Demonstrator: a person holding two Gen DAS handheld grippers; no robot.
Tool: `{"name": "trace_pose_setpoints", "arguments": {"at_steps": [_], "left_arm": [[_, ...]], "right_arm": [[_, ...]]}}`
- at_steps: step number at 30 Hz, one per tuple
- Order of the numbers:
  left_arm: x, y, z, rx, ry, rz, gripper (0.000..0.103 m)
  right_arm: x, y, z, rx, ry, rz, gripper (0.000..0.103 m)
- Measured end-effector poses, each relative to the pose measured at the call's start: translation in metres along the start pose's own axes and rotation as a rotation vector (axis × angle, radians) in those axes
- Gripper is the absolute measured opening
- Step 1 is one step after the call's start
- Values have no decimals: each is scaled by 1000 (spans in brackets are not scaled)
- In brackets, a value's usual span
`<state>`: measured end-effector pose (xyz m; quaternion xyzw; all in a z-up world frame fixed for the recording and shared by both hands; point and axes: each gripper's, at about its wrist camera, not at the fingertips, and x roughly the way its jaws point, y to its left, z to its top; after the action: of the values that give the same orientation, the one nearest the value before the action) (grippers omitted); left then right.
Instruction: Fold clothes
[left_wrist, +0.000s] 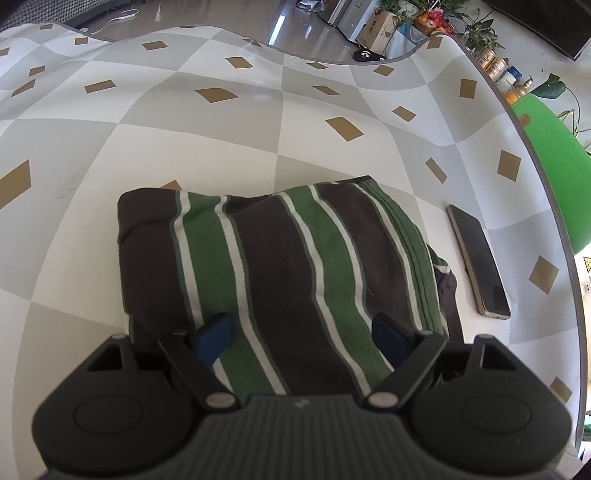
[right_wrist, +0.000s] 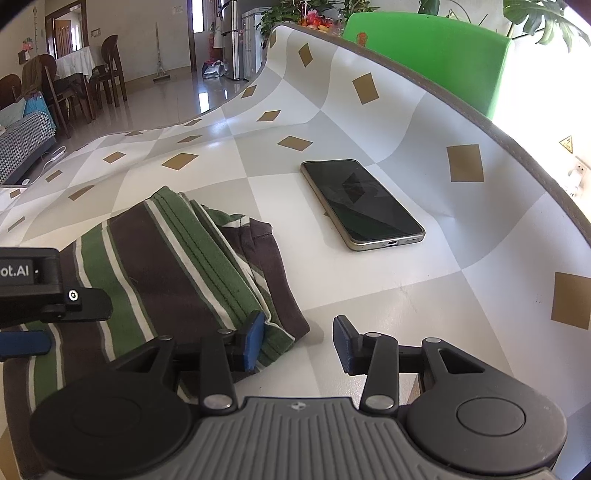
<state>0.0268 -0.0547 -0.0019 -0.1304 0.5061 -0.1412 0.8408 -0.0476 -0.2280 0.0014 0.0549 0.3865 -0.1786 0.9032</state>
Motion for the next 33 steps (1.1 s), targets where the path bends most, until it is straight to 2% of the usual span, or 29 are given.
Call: {"name": "trace_pose_setpoints", "arguments": {"at_steps": [11, 16, 24, 33], "left_arm": [[3, -5, -2, 85, 6, 4, 91], [-2, 7, 2, 57, 13, -2, 91], [-10, 27, 4, 19, 6, 41, 93], [-14, 32, 1, 12, -5, 89, 98]], "right_arm": [[-5, 5, -5, -39, 3, 3, 41], [-10, 12, -10, -80, 16, 34, 41], [-20, 28, -21, -162, 33, 98, 41], [-28, 31, -27, -171, 54, 145, 41]]}}
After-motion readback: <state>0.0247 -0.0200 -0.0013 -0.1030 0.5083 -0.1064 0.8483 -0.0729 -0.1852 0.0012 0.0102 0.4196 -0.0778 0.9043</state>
